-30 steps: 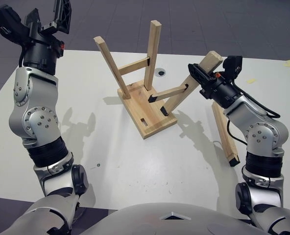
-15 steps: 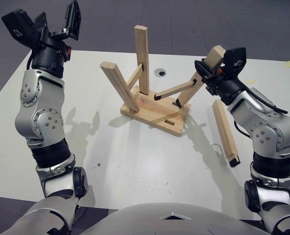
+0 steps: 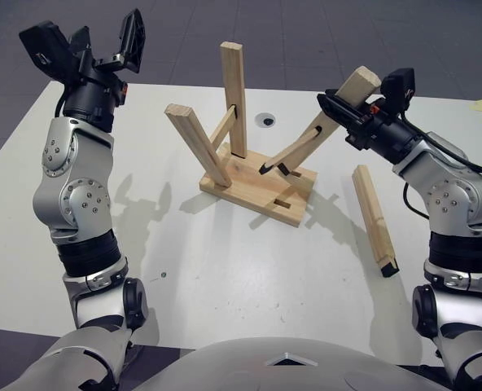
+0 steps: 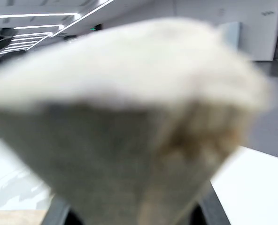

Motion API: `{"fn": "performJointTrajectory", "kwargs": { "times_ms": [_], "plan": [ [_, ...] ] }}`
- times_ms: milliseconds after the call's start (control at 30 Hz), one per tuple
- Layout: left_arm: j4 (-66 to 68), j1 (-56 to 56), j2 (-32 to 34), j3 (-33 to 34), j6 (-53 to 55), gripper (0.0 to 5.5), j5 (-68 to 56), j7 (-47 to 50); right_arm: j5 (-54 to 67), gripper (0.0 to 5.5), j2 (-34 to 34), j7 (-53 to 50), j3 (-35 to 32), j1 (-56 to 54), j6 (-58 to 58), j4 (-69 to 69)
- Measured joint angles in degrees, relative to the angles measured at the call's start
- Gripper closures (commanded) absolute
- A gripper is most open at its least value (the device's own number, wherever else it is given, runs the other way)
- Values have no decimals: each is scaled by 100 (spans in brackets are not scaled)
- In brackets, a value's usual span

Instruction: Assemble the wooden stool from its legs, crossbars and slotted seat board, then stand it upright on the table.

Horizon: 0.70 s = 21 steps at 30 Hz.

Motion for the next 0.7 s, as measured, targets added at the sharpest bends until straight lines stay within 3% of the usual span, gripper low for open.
{"fn": "performJointTrajectory", "kwargs": {
  "times_ms": [133,367,700],
  "plan": [
    [89,-3,-25,-21,-49,10,-1,-47,-513,448,-142,985,412,-368,-597,654],
    [115,-2,-81,10,-51,10,-17,-73,-1088,448,-371,1851,677,-691,-1157,1234],
    [125,-2,-156,-12,-52,10,0,-85,-449,448,-428,1605,415,-374,397,300]
  ]
}}
